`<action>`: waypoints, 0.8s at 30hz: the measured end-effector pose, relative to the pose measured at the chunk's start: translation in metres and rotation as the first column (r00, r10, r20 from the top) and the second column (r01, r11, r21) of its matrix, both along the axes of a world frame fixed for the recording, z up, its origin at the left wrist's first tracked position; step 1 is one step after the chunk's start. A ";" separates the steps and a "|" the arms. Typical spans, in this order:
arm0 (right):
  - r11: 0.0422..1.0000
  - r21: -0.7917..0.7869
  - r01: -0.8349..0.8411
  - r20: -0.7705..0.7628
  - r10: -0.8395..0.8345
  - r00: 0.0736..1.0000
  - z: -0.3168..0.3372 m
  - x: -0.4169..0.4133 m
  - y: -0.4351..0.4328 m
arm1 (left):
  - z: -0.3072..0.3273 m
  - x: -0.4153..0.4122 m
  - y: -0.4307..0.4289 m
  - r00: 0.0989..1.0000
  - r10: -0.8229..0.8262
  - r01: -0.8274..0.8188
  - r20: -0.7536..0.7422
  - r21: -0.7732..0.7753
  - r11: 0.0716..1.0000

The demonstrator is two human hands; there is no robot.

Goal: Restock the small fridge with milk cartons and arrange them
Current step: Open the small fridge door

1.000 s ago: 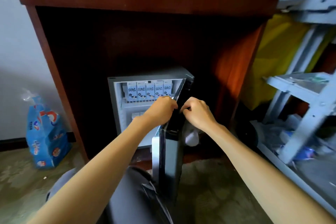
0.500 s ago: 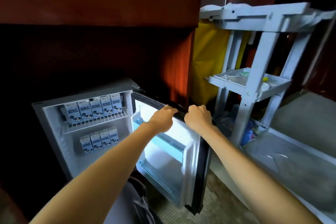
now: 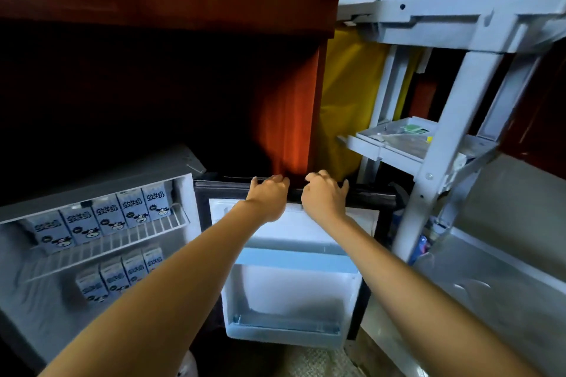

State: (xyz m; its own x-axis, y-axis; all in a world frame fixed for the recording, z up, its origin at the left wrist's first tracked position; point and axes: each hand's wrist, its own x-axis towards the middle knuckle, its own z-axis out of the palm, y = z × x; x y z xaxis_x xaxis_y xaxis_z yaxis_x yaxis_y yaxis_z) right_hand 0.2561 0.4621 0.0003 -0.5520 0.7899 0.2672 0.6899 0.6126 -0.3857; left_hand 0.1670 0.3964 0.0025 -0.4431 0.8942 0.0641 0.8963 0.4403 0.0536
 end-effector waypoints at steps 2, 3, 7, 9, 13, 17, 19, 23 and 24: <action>0.998 0.058 -0.013 0.003 0.013 1.000 -0.003 -0.020 0.011 | -0.005 -0.014 0.006 0.999 -0.047 0.046 0.018 0.053 0.998; 0.997 0.075 -0.005 -0.008 0.006 1.000 -0.005 -0.028 0.019 | -0.007 -0.021 0.007 0.998 -0.064 0.062 0.024 0.064 0.996; 0.996 0.085 0.015 -0.122 -0.004 0.992 -0.011 -0.046 0.052 | -0.011 -0.036 0.019 0.995 -0.090 0.093 -0.051 0.060 0.994; 0.996 0.087 0.015 -0.146 -0.002 0.989 -0.016 -0.054 0.059 | -0.010 -0.039 0.027 0.995 -0.079 0.083 -0.069 0.064 0.994; 0.996 0.085 -0.014 -0.116 0.024 0.993 -0.027 -0.065 0.061 | -0.011 -0.047 0.036 0.995 -0.065 0.066 -0.081 0.008 0.998; 0.994 0.064 -0.093 -0.072 0.097 0.993 -0.023 -0.069 0.066 | 0.000 -0.048 0.039 0.996 -0.040 0.045 0.074 -0.059 0.997; 0.993 0.029 -0.113 -0.053 0.114 0.992 -0.017 -0.069 0.066 | 0.011 -0.046 0.037 0.981 -0.030 0.041 0.191 -0.055 0.998; 0.994 -0.027 -0.103 -0.203 0.096 0.974 0.000 -0.065 0.050 | 0.029 -0.048 0.007 0.944 0.024 -0.064 0.328 0.110 0.992; 0.994 0.001 -0.111 -0.248 0.107 0.963 0.003 -0.064 0.040 | 0.034 -0.051 -0.006 0.940 0.049 -0.112 0.337 0.170 0.979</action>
